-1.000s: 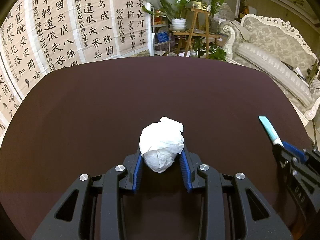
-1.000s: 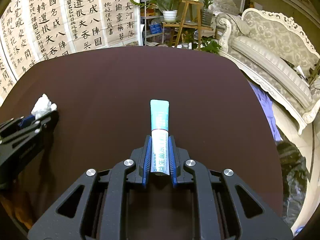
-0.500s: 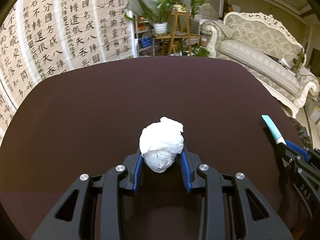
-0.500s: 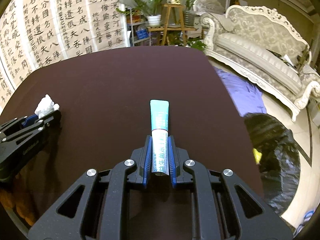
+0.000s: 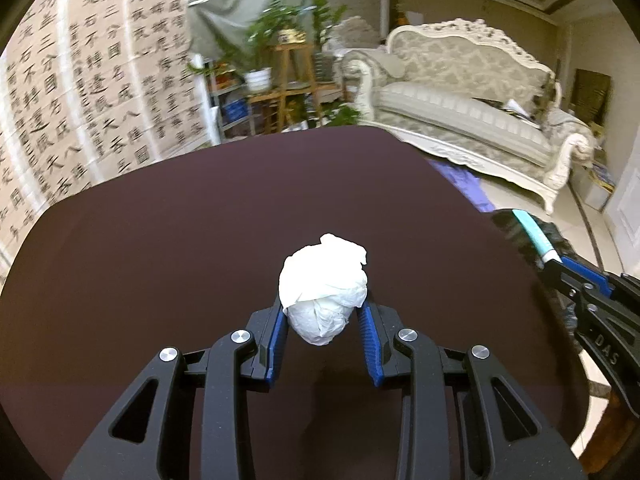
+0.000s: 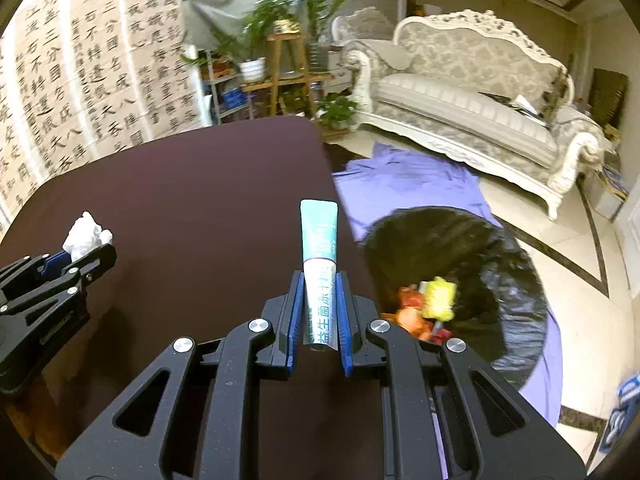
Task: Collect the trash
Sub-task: 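Carry the white cloth and tube over the bin and release both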
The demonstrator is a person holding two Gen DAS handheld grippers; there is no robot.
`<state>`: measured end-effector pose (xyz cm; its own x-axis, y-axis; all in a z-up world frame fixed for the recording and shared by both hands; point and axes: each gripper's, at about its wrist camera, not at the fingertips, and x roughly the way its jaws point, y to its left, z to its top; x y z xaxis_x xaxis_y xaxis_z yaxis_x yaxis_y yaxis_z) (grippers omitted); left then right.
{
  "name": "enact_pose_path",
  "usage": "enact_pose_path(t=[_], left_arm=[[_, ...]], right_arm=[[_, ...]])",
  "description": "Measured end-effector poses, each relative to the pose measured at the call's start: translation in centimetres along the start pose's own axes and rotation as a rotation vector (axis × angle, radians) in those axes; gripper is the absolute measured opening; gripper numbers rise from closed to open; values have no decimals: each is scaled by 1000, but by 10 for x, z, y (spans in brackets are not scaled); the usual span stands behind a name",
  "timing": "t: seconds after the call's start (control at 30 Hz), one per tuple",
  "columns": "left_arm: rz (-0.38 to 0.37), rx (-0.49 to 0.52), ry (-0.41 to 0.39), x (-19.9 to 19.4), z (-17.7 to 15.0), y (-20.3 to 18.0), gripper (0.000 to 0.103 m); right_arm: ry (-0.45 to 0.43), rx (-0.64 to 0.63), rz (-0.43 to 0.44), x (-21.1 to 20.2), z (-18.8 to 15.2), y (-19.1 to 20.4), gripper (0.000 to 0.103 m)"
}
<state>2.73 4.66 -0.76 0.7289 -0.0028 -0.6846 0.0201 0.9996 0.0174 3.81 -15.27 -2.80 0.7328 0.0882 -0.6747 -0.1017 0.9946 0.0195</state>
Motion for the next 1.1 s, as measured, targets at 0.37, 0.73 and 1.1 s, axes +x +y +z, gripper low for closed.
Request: enact_pose_path(t=[0.37,0.73,1.1], left_arm=[[-97,87,-27,2,7,-59,33],[-159,148,-44,10,17,-108,33],[-184,202,-43,28,28,-149,33]], right_arm=[[-18,81,-96,-11,-9,-54,16],[-29,119,-167,-9,-13,-88,16],[-30,158,-195,3,-9,-119,16]])
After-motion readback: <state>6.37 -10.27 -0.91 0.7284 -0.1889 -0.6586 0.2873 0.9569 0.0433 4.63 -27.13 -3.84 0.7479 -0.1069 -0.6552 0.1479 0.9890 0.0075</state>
